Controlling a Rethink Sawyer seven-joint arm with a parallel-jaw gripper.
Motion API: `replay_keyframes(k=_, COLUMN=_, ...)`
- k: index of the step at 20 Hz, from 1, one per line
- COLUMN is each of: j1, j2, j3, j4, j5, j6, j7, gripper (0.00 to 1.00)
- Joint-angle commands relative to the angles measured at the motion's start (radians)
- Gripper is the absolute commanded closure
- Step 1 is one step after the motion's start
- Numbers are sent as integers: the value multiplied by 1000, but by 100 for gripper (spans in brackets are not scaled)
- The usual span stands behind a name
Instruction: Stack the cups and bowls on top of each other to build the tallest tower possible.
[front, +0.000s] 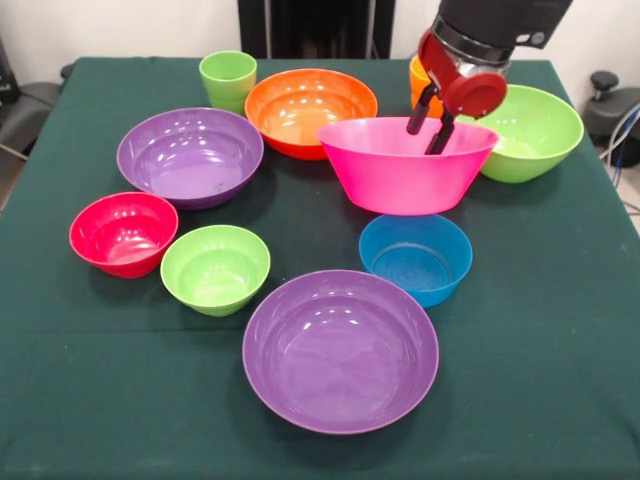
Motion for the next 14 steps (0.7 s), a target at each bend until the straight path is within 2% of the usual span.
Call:
replay_keyframes(k=1, j1=10, j2=-50, j3=51, j4=-38, j5=2, j6=144, j7=214, gripper=0)
replay_keyframes(k=5, j1=21, j2=-56, j3=28, j4=-68, j5=-7, j6=195, j7=233, gripper=0)
replay_keyframes(k=14, j1=35, j2=-39, j3=18, j4=-105, j5=2, j6=206, j7=244, gripper=0)
